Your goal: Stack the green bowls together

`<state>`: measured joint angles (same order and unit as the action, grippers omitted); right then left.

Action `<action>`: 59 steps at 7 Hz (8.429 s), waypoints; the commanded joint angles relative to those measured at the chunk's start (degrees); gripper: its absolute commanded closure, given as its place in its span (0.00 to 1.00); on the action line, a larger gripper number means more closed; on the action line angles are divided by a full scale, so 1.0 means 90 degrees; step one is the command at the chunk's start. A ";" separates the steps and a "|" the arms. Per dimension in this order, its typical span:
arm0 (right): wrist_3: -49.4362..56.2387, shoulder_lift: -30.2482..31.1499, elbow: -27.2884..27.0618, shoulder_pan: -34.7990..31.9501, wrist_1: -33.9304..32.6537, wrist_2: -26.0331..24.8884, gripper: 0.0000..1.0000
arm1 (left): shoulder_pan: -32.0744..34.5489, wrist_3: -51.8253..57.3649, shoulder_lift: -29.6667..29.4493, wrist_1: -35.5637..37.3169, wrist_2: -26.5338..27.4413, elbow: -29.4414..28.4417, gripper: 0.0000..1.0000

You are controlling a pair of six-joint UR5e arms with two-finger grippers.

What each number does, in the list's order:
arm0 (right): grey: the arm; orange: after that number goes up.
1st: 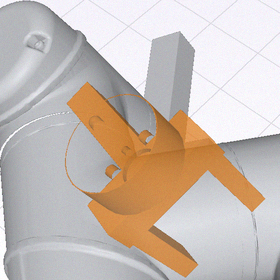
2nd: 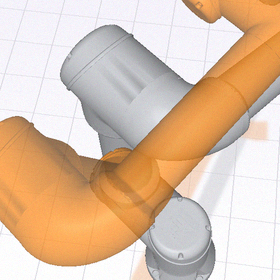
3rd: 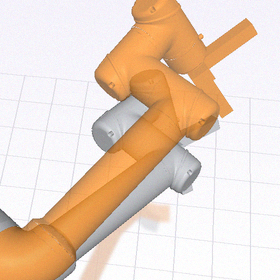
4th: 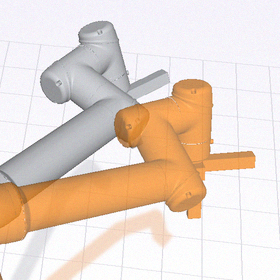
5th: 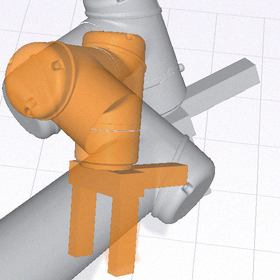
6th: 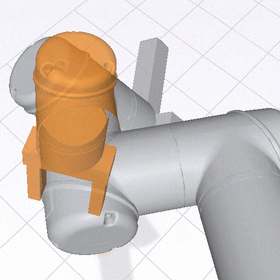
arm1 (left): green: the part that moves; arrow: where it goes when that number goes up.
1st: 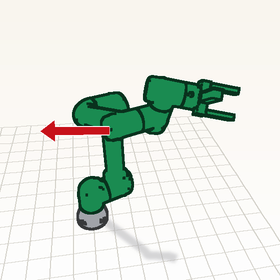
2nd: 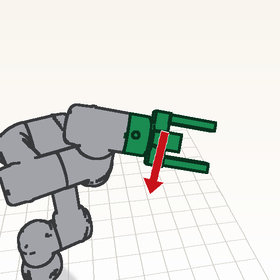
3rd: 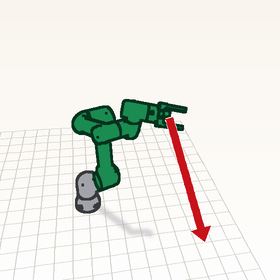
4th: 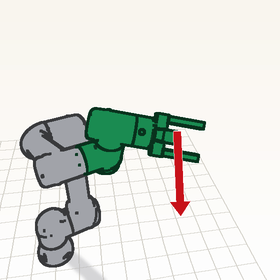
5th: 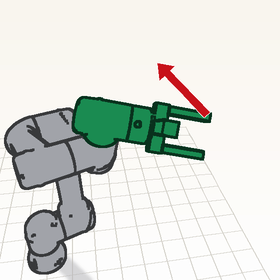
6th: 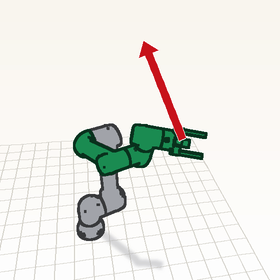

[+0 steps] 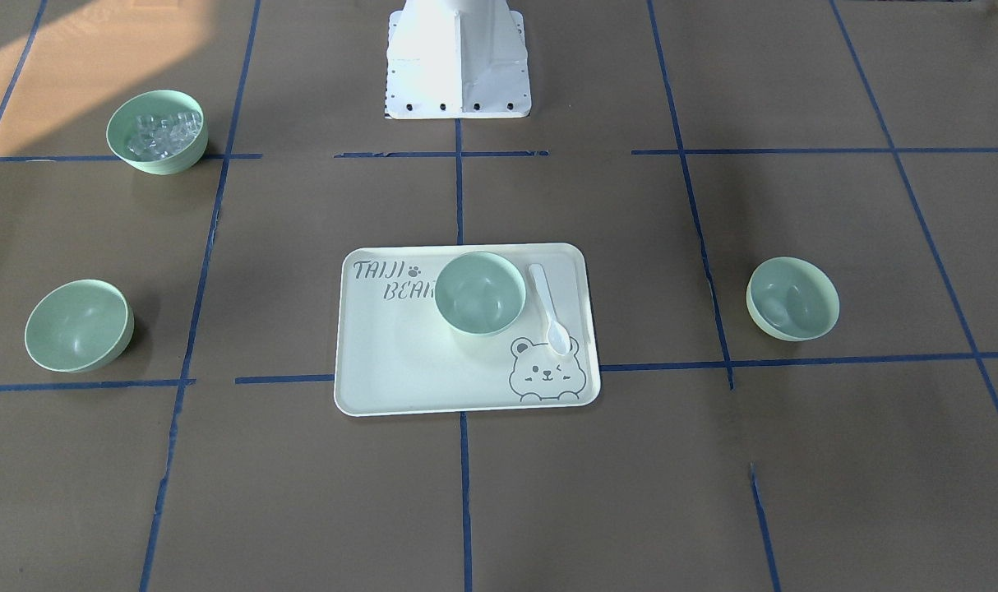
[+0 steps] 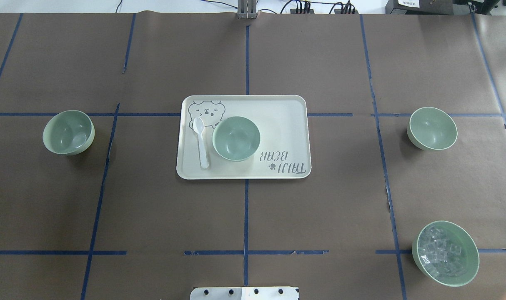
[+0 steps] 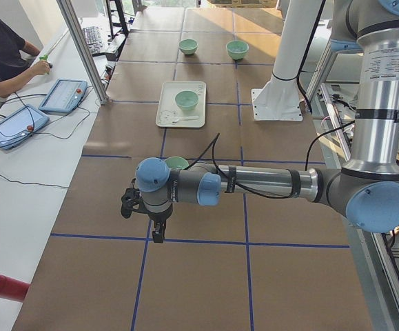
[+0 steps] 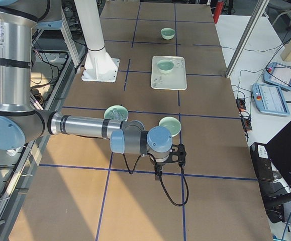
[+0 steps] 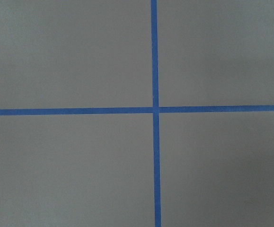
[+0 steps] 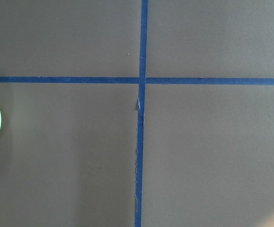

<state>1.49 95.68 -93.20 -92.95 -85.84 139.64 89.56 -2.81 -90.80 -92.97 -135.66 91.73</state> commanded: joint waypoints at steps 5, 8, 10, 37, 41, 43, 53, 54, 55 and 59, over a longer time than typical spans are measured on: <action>-0.0020 -0.0113 -0.0064 -0.0004 0.0065 -0.0028 0.00 | -0.1558 -0.2761 -0.0019 -0.2366 0.0073 0.0178 0.00; -0.0019 -0.0259 -0.0191 -0.0004 0.0055 -0.0095 0.00 | -0.2458 -0.4263 -0.0223 -0.2862 0.0607 0.0178 0.00; -0.0039 -0.0250 -0.0153 -0.0004 0.0084 -0.0067 0.00 | -0.3112 -0.5171 -0.0283 -0.3387 0.1232 0.0081 0.02; -0.5488 -0.0963 0.0893 0.3648 0.4049 -0.1142 1.00 | -0.4989 -1.0603 -0.3798 0.0321 0.1733 0.1389 1.00; -0.5566 -0.1333 0.0844 0.2907 0.3961 0.0010 1.00 | -0.5808 -1.0878 -0.4217 0.0146 0.2416 0.0806 1.00; -0.5624 -0.1518 0.0844 0.2848 0.3951 0.0128 1.00 | -0.6161 -1.0996 -0.4218 -0.0342 0.2768 0.0502 1.00; -0.7379 -0.2541 0.0121 0.3460 0.3660 0.0158 1.00 | -0.5141 -0.9098 -0.4062 0.0286 0.2303 0.0937 0.00; -0.7624 -0.3009 0.0121 0.3917 0.3349 -0.0006 1.00 | -0.4750 -0.8454 -0.3936 0.0668 0.2242 0.1153 0.00; -0.7714 -0.3565 0.0111 0.4231 0.2727 -0.0385 1.00 | -0.4533 -0.7799 -0.3713 0.0924 0.2241 0.1377 0.00; -0.7773 -0.4976 -0.0006 0.5706 0.0827 -0.1967 1.00 | -0.3673 -0.6232 -0.3067 0.0946 0.2212 0.1565 0.00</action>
<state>-68.31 53.04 -93.48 -44.87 -76.30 125.70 54.78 -62.01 -119.82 -84.51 -115.65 105.57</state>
